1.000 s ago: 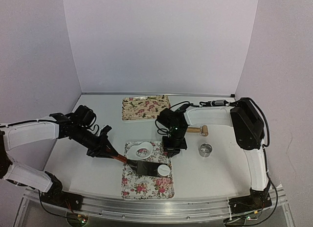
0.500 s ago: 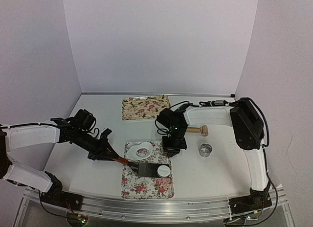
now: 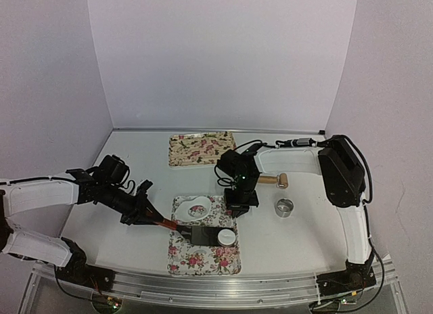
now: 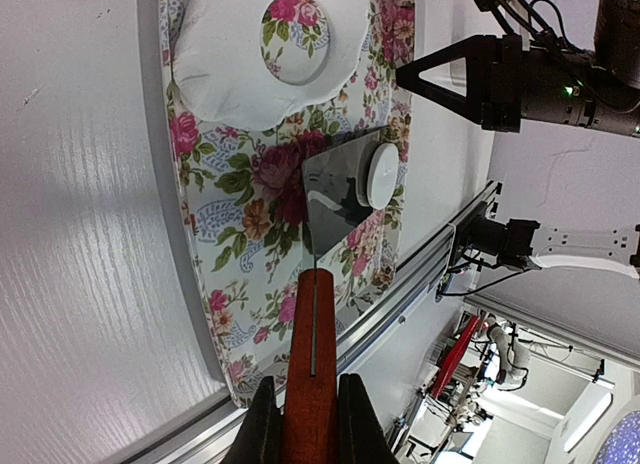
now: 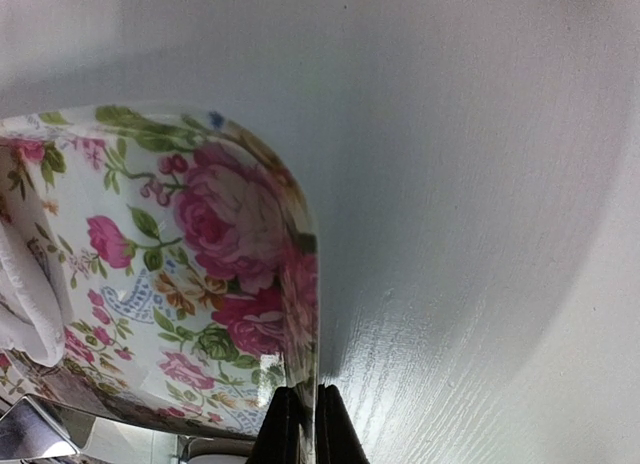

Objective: Roll out the dumpling wrappers from the dough

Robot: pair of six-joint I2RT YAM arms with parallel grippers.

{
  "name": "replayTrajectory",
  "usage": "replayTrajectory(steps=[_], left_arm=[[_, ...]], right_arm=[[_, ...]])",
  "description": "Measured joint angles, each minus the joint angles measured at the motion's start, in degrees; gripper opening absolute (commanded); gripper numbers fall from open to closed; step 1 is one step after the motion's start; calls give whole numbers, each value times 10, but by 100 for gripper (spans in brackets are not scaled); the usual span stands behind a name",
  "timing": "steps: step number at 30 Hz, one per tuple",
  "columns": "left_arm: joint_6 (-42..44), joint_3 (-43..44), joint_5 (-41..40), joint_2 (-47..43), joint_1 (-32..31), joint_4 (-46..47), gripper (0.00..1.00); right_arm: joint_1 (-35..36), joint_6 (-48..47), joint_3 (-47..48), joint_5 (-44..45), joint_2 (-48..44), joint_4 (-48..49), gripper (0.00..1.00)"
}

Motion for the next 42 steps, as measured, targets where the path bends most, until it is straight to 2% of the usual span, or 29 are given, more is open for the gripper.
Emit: replayTrajectory(steps=[8, 14, 23, 32, 37, 42], left_arm=[[-16, -23, 3, -35, 0, 0, 0], [-25, -26, 5, -62, 0, 0, 0], [-39, -26, 6, -108, 1, -10, 0], [-48, -26, -3, -154, 10, -70, 0], [-48, -25, -8, -165, 17, -96, 0], [-47, -15, -8, -166, 29, -117, 0]], right_arm=[[0, -1, 3, 0, 1, -3, 2], [0, -2, 3, 1, 2, -4, 7], [9, -13, 4, 16, 5, -12, 23], [10, -20, 12, 34, 5, -36, 42], [10, -30, 42, 47, 5, -56, 54], [10, -46, 85, 61, 5, -75, 62]])
